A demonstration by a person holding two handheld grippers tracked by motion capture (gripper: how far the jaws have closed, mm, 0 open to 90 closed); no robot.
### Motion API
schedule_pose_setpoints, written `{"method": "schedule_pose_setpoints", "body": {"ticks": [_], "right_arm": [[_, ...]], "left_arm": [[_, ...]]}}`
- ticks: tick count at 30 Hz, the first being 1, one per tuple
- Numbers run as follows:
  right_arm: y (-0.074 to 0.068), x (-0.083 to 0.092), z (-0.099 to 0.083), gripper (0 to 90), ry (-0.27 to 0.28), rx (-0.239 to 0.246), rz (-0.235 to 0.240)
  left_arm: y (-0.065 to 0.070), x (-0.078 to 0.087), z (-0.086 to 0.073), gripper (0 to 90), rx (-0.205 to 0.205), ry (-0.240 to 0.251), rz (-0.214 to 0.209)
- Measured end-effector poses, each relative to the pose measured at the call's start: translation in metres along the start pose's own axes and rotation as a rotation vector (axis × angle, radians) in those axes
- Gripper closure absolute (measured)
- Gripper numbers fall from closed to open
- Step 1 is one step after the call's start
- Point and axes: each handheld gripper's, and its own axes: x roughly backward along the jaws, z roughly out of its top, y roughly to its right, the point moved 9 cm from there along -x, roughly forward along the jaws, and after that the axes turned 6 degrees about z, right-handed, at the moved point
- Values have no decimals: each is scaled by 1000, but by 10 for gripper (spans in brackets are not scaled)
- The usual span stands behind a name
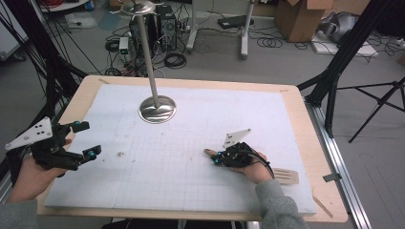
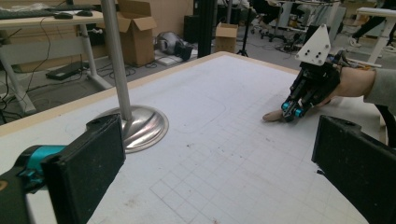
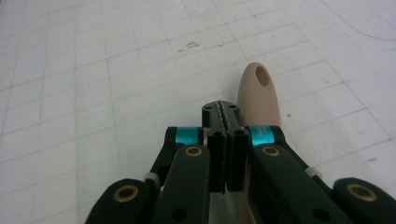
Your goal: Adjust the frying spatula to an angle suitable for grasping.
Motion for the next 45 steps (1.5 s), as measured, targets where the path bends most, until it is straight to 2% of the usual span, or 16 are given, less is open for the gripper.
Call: {"method": "schedule_pose_setpoints", "body": {"ticks": [9,12,14,15,17,24,27,32,38,39,40,41,43,44,45], "right_arm": [[6,1,0,900,-3,-4,-30],[5,2,0,900,-3,-3,-22],[2,5,3,900,18,4,-18],[0,8,6,900,36,5,-11],[-2,19,10,900,68,12,-33],[-12,38,13,900,89,28,-62],[-20,54,15,900,111,44,-87],[-19,65,9,899,117,37,-95],[-19,77,1,844,120,15,-100],[-19,82,0,797,127,10,-104],[-19,82,0,797,127,10,-104],[-19,84,-1,770,129,7,-106],[-19,90,-2,640,143,-5,-112],[-19,90,-2,640,143,-5,-112],[-18,93,-4,561,144,-21,-125]], "left_arm": [[0,2,-1,32,0,-2,5],[0,2,0,32,-1,-1,4],[0,2,0,32,-1,0,3],[0,1,0,32,-1,0,3],[-1,1,1,32,0,2,2],[1,-4,0,32,-4,-6,-8],[2,-8,0,32,-6,-8,-15],[2,-11,0,32,-7,-10,-23],[1,-14,1,32,-3,-8,-30],[1,-15,1,32,-1,-6,-35],[1,-15,1,32,-1,-6,-35],[2,-16,1,32,-2,-6,-37],[2,-18,1,32,-2,-6,-44],[3,-19,1,32,0,-6,-46],[3,-20,1,32,1,-5,-51]]}}
